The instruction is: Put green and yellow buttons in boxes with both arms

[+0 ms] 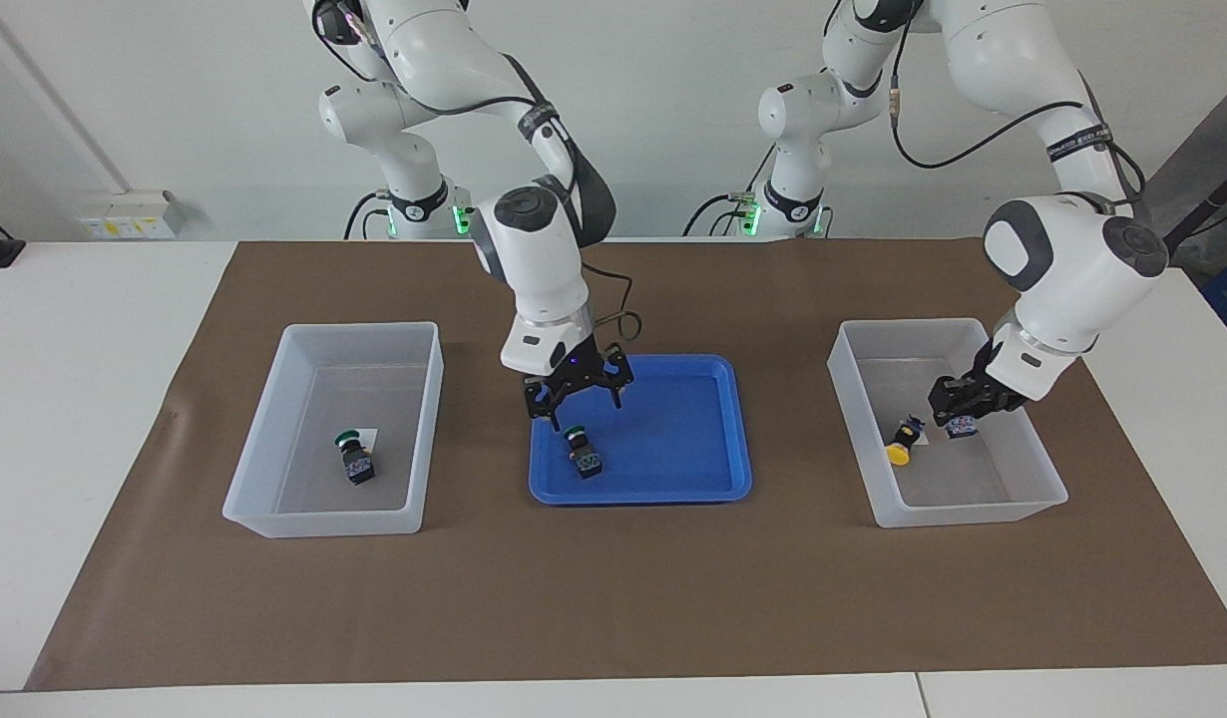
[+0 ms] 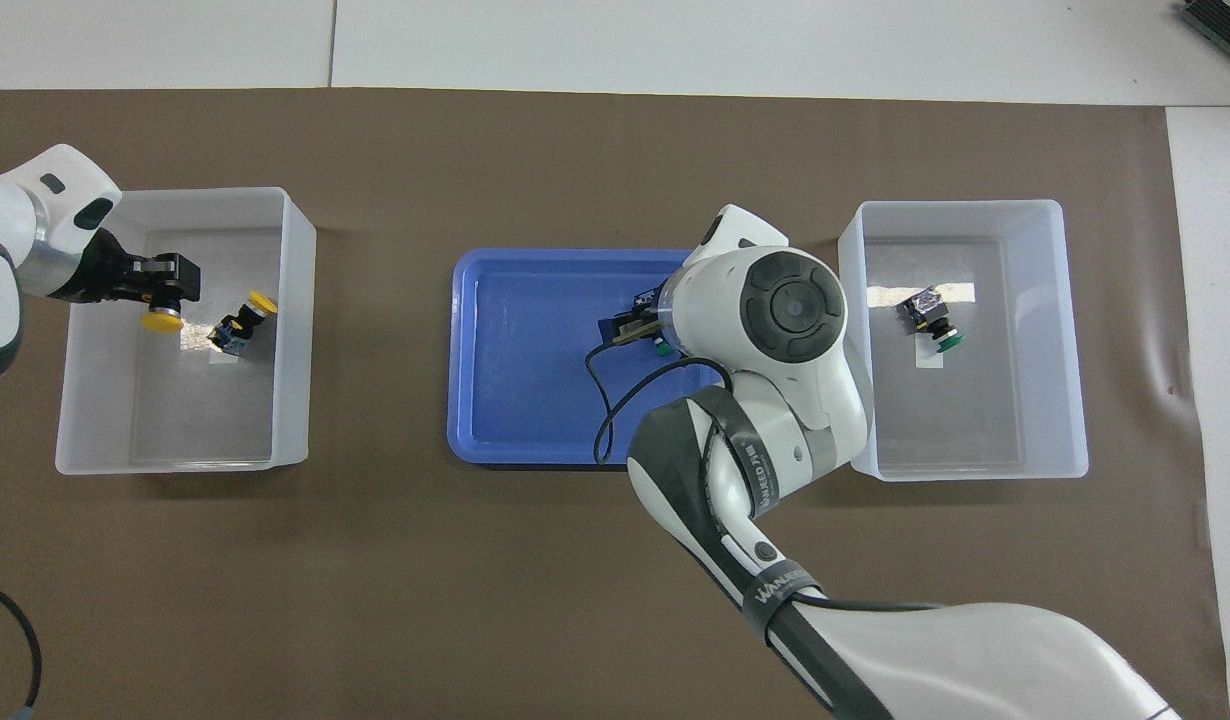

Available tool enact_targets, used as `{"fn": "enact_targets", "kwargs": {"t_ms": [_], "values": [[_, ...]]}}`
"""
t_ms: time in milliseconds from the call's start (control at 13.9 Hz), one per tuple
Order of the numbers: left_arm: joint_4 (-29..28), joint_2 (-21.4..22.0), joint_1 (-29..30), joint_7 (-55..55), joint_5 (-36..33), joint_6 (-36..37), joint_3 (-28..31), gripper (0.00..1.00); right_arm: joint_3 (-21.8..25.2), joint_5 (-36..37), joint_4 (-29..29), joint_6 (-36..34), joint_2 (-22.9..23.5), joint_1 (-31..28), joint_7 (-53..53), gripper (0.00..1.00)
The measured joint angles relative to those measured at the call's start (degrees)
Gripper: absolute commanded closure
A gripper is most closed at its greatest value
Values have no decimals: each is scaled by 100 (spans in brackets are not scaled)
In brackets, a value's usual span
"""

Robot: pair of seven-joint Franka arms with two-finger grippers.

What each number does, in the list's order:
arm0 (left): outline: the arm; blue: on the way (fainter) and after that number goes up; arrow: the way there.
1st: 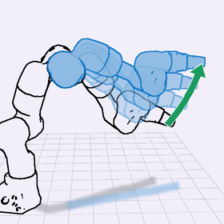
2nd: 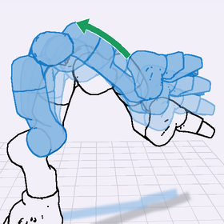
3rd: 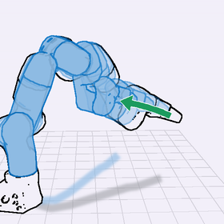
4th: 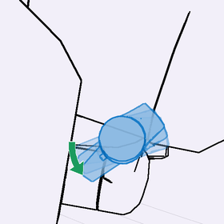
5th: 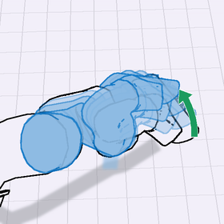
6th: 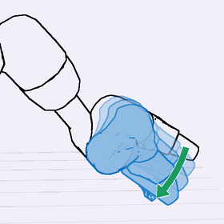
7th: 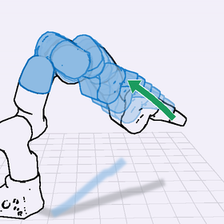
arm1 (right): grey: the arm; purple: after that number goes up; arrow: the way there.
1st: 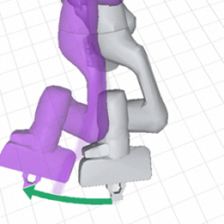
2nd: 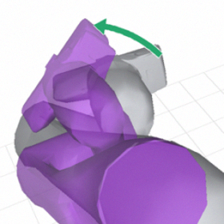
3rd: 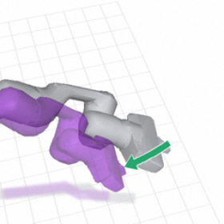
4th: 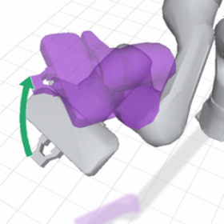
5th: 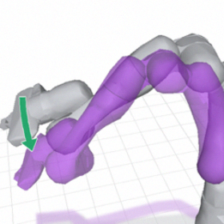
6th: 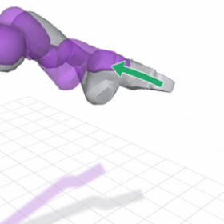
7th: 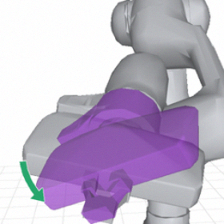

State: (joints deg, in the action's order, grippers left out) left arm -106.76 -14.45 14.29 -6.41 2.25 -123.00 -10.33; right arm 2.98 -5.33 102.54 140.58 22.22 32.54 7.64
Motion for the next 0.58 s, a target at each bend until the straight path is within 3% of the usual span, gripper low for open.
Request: {"fn": "enact_targets", "kwargs": {"t_ms": [72, 432, 577], "values": [[-279, 75, 51, -88, 0, -167, 1, 97, 1, 20, 11, 164, 158, 66, -1, 0], [-717, 287, 165, -226, 0, -307, 5, 29, 64, 806, 15, 404, 472, -4, -254, 0], [-698, 336, 182, -247, 0, -275, 5, 21, 68, 836, 22, 605, 522, -40, -371, 0]]}}
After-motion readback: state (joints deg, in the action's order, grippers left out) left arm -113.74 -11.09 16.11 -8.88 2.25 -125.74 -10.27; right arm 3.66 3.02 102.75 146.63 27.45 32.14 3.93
